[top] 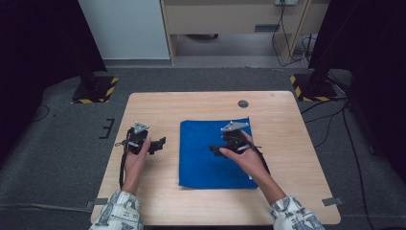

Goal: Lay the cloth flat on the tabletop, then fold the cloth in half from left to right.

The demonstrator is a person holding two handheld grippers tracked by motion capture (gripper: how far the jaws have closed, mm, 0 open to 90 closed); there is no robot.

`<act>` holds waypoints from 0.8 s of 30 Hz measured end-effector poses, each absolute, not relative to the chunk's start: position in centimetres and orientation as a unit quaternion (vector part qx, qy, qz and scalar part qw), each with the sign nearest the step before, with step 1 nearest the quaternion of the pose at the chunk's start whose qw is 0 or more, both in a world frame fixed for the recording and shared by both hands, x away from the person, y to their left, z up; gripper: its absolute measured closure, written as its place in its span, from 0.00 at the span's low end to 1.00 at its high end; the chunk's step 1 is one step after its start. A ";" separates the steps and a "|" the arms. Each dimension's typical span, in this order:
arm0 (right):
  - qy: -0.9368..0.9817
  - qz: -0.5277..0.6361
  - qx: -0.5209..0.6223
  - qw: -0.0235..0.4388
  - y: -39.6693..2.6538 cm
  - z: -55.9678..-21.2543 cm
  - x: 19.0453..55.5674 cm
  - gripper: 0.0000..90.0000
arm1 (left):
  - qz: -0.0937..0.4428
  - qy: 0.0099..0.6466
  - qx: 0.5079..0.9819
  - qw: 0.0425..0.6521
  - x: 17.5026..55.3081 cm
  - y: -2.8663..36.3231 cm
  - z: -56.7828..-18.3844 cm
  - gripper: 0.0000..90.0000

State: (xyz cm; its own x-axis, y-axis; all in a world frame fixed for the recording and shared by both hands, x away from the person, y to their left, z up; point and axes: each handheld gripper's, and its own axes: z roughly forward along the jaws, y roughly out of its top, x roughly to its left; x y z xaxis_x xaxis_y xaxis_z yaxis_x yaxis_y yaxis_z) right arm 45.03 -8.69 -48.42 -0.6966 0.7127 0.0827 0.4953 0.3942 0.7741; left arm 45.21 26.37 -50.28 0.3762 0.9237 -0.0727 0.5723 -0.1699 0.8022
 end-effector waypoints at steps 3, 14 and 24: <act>0.847 0.407 0.327 0.106 -6.7 -48.8 43.4 0.13 | 0.228 0.508 0.734 0.388 45.2 26.5 -50.4 0.11; 0.860 0.415 0.284 0.091 -3.0 -49.4 40.5 0.31 | 0.241 0.499 0.738 0.384 45.0 26.5 -50.5 0.11; 0.860 0.441 0.248 0.061 -1.3 -50.1 38.2 0.61 | 0.239 0.503 0.739 0.379 45.0 26.8 -50.9 0.11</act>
